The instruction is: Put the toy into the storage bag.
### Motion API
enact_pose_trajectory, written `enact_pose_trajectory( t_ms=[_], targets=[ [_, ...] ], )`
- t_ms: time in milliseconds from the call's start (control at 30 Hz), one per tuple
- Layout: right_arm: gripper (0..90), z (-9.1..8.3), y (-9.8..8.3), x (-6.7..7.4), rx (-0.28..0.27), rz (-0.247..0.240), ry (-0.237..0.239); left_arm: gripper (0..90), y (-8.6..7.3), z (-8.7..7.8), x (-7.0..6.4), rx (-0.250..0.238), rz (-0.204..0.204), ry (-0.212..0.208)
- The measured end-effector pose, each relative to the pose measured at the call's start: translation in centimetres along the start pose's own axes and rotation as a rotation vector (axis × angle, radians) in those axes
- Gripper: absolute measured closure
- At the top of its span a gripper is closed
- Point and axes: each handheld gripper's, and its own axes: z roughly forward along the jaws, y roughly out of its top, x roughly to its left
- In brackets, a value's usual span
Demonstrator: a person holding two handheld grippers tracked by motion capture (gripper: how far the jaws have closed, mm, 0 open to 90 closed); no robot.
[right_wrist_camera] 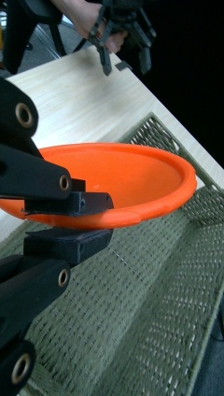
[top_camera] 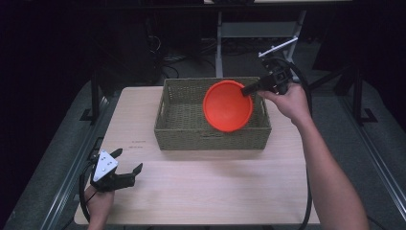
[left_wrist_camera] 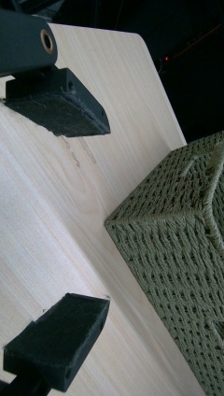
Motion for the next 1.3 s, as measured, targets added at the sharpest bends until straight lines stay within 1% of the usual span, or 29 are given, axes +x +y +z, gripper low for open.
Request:
enact_pose_trajectory(
  t_ms=[100,167,200,233,267,300,500,633,900,933,1067,1233,1300],
  targets=[
    [82.1,0.2,0.3,-0.4,-0.003,0.009,-0.006,13.0,0.0,0.0,0.0,-0.001,-0.002,0.001],
    [82.0,0.4,0.5,-0.7,-0.004,0.025,-0.008,13.0,0.0,0.0,0.0,-0.001,-0.001,0.002],
    [82.0,0.7,0.6,-1.2,-0.005,0.038,-0.007,13.0,0.0,0.0,0.0,-0.001,-0.001,0.002],
    [82.0,0.7,0.6,-1.2,-0.005,0.038,-0.007,13.0,0.0,0.0,0.0,-0.001,-0.002,0.001],
    [82.0,1.0,0.7,-1.6,-0.005,0.052,-0.011,13.0,0.0,0.0,0.0,0.0,-0.002,0.001],
    [82.0,1.0,0.7,-1.6,-0.005,0.052,-0.011,13.0,0.0,0.0,0.0,0.0,-0.003,0.002],
    [82.0,1.7,1.0,-2.9,-0.013,0.089,-0.027,13.0,0.0,0.0,0.1,-0.002,-0.003,0.001],
    [82.0,2.2,1.2,-3.5,-0.014,0.106,-0.048,13.0,0.0,0.0,0.0,-0.003,-0.003,0.0],
    [82.0,3.4,1.5,-4.5,-0.02,0.136,-0.073,13.0,0.0,0.0,0.0,-0.004,-0.002,0.001],
    [82.0,3.8,1.5,-4.8,-0.017,0.144,-0.077,13.0,0.0,0.0,0.0,-0.005,-0.003,0.003],
    [82.0,4.4,1.6,-5.3,-0.011,0.157,-0.084,13.0,0.0,0.0,0.1,0.001,0.004,0.002],
    [81.9,4.7,1.5,-5.6,-0.009,0.164,-0.093,13.0,0.0,0.0,0.0,-0.001,0.005,0.001],
    [81.9,4.9,1.5,-5.8,-0.007,0.174,-0.098,13.0,0.0,0.0,0.0,0.001,0.005,0.0]
  ],
)
